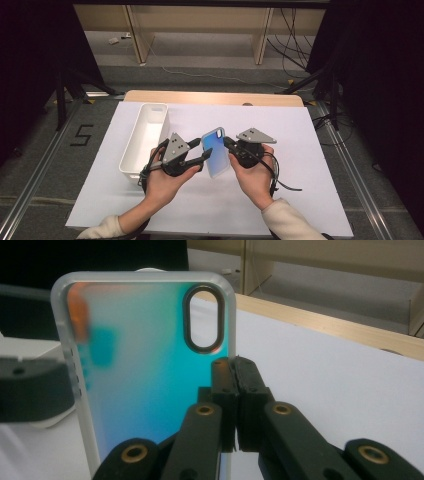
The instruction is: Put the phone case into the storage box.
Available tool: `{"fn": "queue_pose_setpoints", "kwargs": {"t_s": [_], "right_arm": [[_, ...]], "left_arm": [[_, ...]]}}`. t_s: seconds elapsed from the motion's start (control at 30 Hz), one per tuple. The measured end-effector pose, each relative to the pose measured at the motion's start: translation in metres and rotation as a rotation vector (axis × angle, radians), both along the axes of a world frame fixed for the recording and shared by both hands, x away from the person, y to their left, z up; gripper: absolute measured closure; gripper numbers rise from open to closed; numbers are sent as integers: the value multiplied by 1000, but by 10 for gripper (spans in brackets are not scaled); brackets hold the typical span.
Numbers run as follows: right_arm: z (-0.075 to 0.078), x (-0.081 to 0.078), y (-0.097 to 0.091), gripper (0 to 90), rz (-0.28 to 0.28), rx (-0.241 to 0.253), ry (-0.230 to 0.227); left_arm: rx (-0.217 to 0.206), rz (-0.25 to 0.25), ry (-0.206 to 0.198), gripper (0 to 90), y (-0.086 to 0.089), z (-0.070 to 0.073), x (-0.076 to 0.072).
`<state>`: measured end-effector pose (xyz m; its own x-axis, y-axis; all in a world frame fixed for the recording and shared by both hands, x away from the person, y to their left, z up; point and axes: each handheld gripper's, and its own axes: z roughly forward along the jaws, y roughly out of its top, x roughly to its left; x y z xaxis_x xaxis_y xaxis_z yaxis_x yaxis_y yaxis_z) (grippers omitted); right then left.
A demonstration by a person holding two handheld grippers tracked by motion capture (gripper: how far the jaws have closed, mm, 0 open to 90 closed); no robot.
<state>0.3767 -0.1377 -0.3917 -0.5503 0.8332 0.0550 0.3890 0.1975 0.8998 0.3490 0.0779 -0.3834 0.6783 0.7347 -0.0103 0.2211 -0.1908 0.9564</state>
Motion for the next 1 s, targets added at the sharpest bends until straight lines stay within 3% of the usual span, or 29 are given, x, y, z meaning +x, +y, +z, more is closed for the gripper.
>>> {"fn": "queue_pose_setpoints", "kwargs": {"t_s": [0.07,0.23,0.27,0.37,0.5,0.83,0.9,1.0], "right_arm": [[-1,0,2,893,-8,-6,-20],[0,-2,3,893,-3,-16,-3],[0,-2,3,893,-1,-26,-26],[1,-3,3,893,-3,-23,-30],[2,-4,4,892,3,-15,-20],[4,-9,7,884,6,-19,-69],[5,-11,7,883,11,-11,-50],[4,-11,7,881,11,-10,-58]], "left_arm": [[2,8,-11,550,0,1,1],[11,25,-13,632,-2,2,1],[3,38,-11,670,-1,2,3],[3,45,-9,713,0,2,3],[-4,54,-1,732,2,3,4],[-66,89,41,784,11,5,12],[-74,91,49,785,11,5,12],[-80,87,55,795,12,6,14]]}}
